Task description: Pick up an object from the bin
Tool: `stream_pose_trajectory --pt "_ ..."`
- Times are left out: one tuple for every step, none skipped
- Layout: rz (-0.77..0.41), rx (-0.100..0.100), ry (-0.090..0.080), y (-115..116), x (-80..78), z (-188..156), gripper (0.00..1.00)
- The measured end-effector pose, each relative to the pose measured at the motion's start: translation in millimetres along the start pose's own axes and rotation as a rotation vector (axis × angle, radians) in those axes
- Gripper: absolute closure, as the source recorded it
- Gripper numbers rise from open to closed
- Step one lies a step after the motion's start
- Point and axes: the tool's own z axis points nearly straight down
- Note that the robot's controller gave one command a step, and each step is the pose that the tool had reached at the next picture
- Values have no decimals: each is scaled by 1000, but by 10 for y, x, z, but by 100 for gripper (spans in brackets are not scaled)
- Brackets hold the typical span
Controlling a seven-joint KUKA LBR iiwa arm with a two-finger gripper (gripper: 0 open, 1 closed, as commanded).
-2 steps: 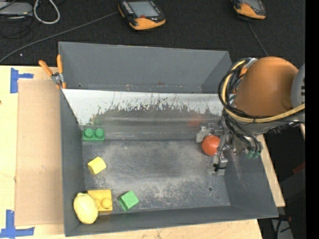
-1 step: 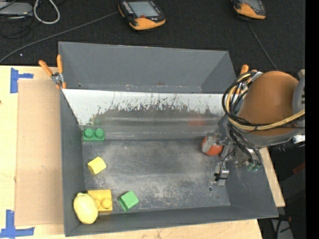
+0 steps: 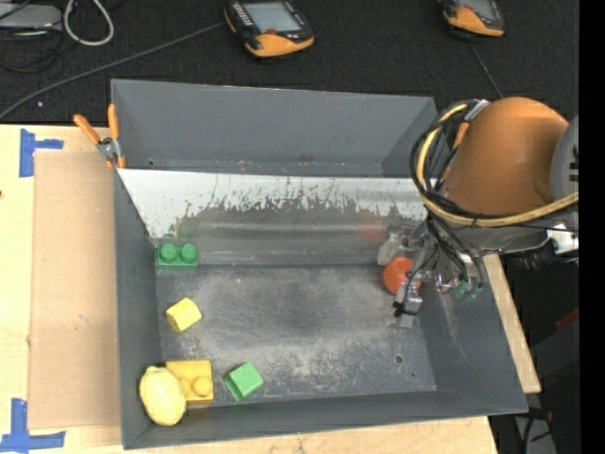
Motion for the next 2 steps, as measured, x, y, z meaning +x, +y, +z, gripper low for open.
stream_pose_trajectory --pt "-239 0 1 -388 196 425 0" --pt "-106 -3 1 -759 303 147 0"
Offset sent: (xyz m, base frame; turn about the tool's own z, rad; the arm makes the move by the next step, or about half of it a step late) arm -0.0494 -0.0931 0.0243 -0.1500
